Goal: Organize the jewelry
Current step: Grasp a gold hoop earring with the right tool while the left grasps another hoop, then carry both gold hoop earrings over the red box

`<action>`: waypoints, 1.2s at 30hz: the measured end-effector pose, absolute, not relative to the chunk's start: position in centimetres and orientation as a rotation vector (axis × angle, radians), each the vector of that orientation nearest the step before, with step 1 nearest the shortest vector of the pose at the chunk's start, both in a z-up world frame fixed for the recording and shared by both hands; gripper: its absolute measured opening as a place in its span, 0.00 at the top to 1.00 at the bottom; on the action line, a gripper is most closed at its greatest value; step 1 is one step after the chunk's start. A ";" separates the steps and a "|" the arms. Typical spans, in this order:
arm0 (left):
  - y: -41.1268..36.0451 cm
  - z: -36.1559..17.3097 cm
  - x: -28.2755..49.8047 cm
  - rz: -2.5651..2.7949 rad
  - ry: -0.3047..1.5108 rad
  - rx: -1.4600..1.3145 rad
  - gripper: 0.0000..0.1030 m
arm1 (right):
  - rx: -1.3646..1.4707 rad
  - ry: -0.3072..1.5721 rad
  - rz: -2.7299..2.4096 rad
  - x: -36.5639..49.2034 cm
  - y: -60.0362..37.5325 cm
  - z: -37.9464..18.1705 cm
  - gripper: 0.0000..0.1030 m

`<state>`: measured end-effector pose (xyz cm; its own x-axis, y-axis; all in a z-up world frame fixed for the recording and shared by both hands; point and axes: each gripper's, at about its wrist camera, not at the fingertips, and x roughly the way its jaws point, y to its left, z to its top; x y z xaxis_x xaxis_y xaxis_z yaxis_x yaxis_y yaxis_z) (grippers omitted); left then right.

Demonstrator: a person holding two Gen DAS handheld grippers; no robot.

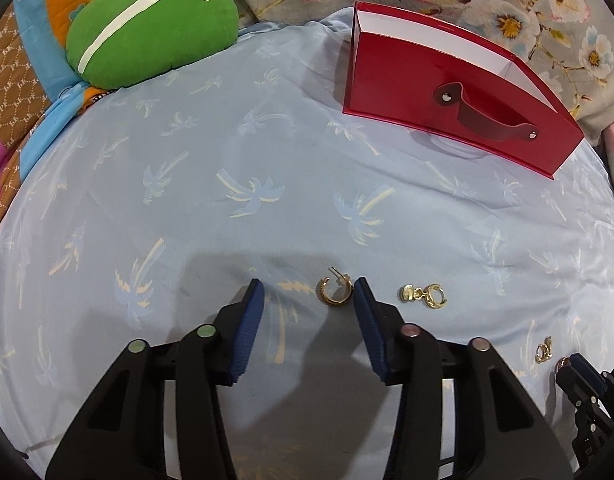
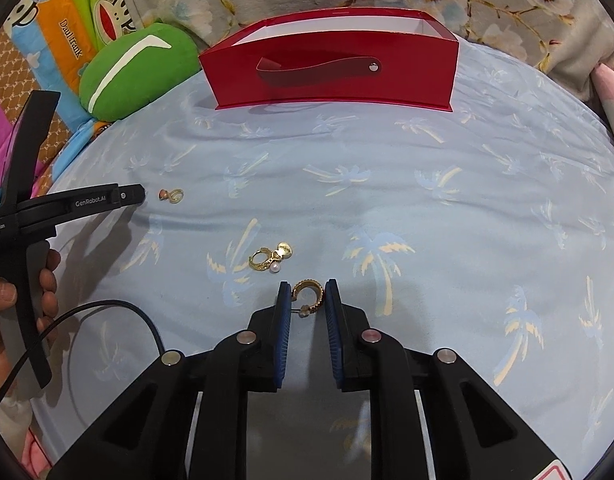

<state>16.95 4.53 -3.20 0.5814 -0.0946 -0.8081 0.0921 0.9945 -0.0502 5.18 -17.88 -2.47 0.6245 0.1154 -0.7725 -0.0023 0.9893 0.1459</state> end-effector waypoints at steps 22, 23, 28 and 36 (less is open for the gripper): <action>3.0 -3.4 17.2 -0.135 0.900 0.034 0.81 | 0.151 0.878 0.072 5.1 -18.1 -1.7 0.84; 3.1 -3.3 17.3 -0.136 0.902 0.031 0.83 | 0.155 0.877 0.072 5.1 -18.2 -1.7 0.84; 3.6 -3.1 17.3 -0.150 0.920 -0.004 0.83 | 0.161 0.868 0.069 5.2 -18.4 -1.3 0.84; 4.7 0.4 16.0 -0.176 0.882 -0.055 0.83 | 0.169 0.810 0.066 5.5 -19.2 1.3 0.85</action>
